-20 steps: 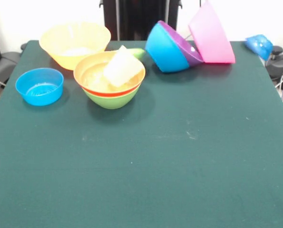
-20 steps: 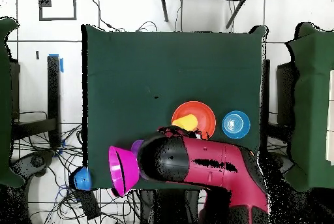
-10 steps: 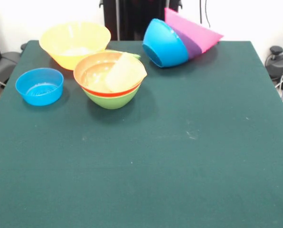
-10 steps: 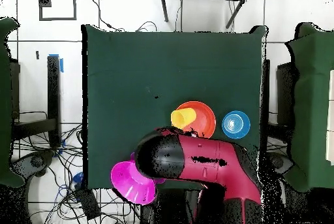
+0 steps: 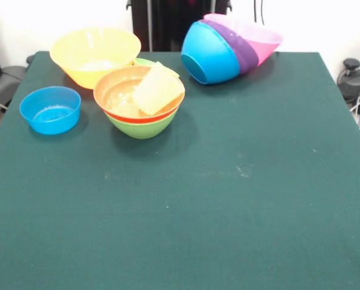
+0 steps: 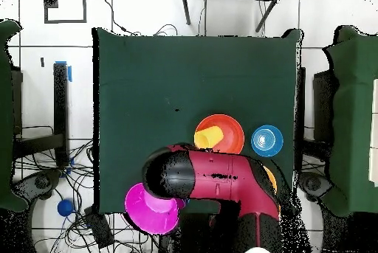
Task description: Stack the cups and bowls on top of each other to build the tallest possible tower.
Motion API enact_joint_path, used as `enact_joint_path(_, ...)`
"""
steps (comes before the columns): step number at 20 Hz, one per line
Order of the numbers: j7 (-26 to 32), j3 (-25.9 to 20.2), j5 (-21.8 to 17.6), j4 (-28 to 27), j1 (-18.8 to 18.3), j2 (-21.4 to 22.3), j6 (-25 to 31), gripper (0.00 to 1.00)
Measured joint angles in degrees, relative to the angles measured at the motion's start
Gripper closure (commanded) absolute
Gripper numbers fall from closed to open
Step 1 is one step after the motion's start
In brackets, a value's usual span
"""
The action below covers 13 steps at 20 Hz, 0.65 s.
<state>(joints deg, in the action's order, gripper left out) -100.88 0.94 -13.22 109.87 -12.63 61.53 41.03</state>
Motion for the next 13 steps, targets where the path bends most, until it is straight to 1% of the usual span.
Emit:
enact_joint_path(9, -1.92, 1.0, -0.01, -0.02, 0.83, -1.97, -4.32, 0.0)
enact_joint_path(13, -2.66, 2.01, -0.01, -0.02, 1.92, -2.82, -6.22, 0.0)
